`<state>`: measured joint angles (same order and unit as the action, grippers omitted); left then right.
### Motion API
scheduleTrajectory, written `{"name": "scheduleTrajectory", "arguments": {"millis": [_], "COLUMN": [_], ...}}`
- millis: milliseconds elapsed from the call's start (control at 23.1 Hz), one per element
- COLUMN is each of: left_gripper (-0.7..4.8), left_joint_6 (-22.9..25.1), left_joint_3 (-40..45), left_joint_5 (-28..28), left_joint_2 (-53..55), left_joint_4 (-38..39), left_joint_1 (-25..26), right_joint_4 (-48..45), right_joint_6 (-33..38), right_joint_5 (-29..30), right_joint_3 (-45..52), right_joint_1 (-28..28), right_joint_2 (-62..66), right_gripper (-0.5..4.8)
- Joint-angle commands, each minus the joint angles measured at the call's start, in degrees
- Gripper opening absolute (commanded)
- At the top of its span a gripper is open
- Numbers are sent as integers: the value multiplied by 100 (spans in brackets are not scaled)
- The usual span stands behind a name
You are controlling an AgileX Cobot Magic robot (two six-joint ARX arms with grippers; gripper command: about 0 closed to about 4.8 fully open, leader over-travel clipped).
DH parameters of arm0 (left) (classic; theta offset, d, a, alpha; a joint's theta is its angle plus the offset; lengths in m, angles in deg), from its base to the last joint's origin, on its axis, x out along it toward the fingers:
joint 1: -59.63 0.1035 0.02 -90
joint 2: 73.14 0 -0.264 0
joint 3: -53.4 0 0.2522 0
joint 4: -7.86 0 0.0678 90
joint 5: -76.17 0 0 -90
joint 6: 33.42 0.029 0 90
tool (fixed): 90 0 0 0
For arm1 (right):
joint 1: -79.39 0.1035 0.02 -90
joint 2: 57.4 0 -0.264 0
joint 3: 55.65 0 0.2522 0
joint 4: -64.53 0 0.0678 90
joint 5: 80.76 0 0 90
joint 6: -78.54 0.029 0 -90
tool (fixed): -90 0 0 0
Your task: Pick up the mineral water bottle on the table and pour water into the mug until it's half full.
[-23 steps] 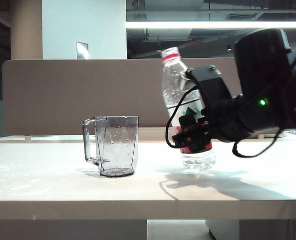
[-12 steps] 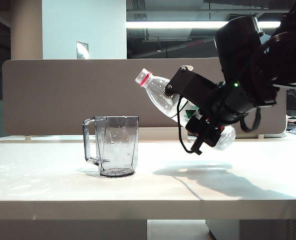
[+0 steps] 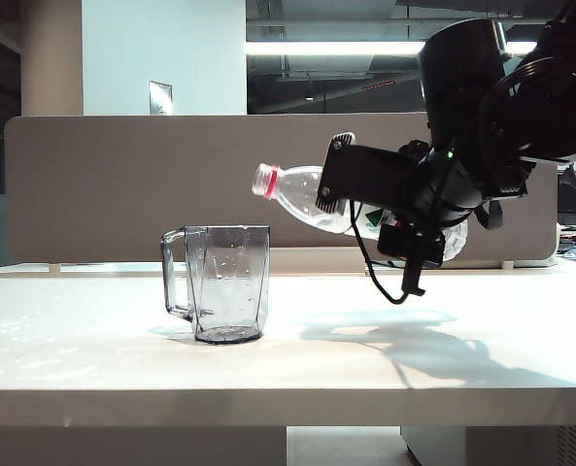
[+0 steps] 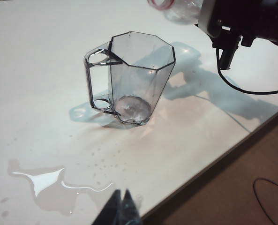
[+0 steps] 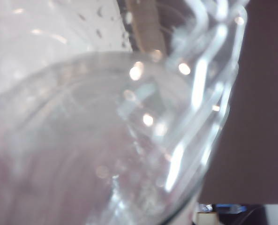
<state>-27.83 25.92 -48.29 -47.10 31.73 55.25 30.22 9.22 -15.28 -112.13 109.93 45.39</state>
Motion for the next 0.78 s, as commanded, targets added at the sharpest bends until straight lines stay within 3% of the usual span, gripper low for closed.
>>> {"name": "scheduleTrajectory", "arguments": {"millis": [43, 779], "left_gripper": [-5, -5], "left_joint_6": [0, 0], "left_joint_3": [-17, -17], "left_joint_5": [-26, -26], "left_joint_2": [-4, -4], "left_joint_4": [-52, -52], "left_joint_1": [9, 9], "right_joint_4": [-402, -859], "right_joint_6": [-420, -1790], "right_joint_5": [2, 63], "right_joint_3": [-52, -258], "right_joint_1": [7, 11], "right_joint_2": [-90, -90], "right_gripper": [229, 229]}}
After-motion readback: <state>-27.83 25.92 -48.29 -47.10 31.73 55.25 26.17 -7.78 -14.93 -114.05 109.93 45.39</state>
